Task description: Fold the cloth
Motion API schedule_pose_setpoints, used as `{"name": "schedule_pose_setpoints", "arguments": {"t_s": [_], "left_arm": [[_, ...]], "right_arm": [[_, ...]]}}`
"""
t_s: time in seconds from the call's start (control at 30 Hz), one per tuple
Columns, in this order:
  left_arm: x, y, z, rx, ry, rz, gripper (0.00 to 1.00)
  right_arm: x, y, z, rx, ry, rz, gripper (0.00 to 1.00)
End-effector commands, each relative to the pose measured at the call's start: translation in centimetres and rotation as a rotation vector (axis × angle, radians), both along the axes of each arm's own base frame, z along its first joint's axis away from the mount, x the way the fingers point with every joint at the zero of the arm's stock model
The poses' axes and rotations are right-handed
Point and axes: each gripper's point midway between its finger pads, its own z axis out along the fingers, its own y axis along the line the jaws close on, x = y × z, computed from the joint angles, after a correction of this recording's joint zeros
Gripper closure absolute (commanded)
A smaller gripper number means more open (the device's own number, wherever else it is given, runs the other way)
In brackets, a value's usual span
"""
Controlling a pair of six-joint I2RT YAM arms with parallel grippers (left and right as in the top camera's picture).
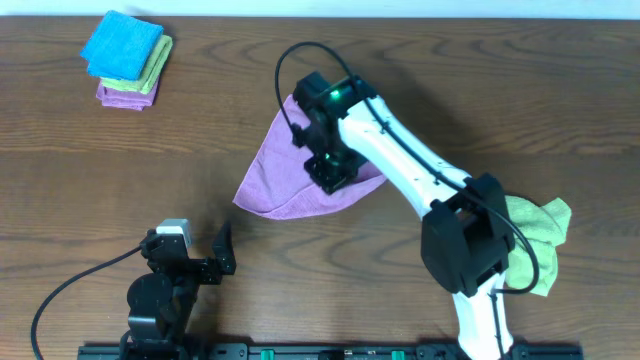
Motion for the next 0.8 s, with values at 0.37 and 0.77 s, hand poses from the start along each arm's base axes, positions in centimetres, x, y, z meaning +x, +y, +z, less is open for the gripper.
{"name": "schedule_pose_setpoints", "arguments": {"t_s": [0.37,0.77], "left_arm": [[0.0,0.2,-0.9,0.002,0.019,0.008,0.05],[0.0,0.2,-0.9,0.002,0.019,0.008,0.05]], "right_arm": [[-7.1,1.7,1.7,-0.052,0.191,-0.004,0.02],[-9.2,1.6,-0.5,-0.101,0.236,-0.007,0.98]]}}
